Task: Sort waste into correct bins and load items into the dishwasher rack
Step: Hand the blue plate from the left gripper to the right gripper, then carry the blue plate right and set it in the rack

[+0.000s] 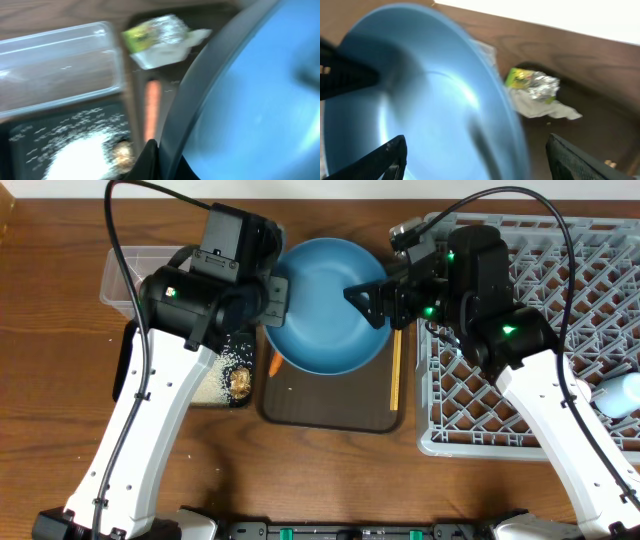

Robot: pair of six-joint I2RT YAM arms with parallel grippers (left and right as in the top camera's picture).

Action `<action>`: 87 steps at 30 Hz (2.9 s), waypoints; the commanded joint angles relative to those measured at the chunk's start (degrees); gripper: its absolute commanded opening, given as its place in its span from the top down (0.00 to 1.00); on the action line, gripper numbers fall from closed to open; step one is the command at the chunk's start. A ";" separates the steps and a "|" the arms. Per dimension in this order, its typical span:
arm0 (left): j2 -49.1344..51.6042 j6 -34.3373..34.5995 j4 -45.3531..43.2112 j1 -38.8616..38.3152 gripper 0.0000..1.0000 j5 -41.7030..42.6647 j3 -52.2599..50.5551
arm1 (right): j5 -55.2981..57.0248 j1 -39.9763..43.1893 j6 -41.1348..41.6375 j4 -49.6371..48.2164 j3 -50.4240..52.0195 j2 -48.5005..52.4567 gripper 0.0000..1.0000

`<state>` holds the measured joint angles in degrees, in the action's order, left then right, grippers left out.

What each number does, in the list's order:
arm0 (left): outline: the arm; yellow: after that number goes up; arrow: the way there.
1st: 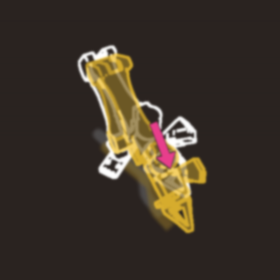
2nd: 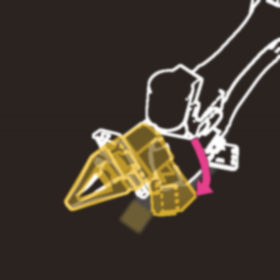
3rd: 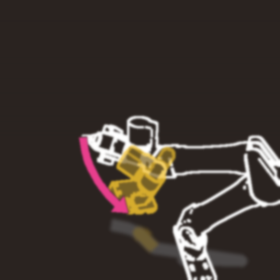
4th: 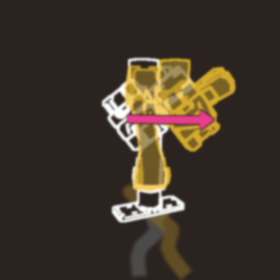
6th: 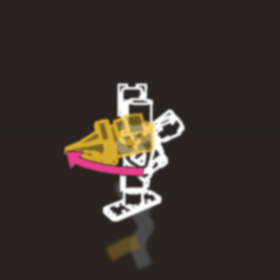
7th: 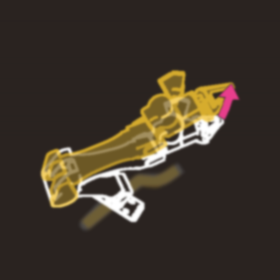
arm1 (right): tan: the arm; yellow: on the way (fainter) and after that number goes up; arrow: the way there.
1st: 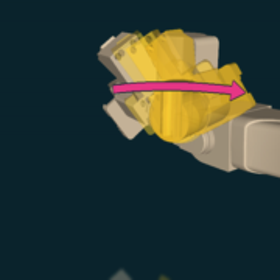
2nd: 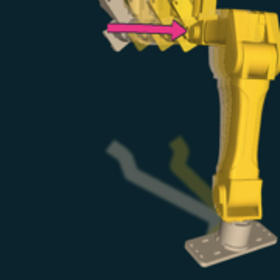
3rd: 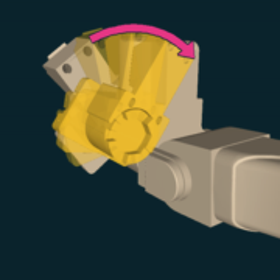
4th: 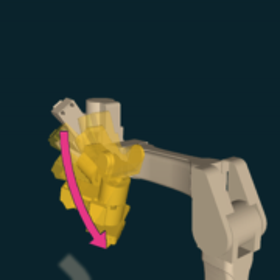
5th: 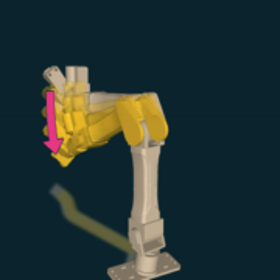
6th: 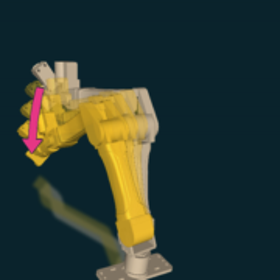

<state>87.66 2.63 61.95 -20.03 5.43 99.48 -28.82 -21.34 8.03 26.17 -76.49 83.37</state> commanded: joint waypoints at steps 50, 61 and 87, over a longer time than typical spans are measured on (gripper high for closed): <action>-6.54 -1.55 -5.64 0.02 0.02 10.40 1.16 | 76.43 30.47 -59.69 -25.77 -0.44 4.81 0.99; -6.54 -1.53 -4.96 0.02 0.02 10.43 1.16 | 76.85 32.28 -68.74 -27.61 -0.44 13.16 0.99; -6.54 -1.55 -2.40 0.02 0.02 10.43 1.14 | 76.22 24.20 -50.10 -15.50 -0.44 17.20 0.01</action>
<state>81.28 1.43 59.42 -20.18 15.55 99.61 47.18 4.75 -51.05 9.34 -76.77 100.42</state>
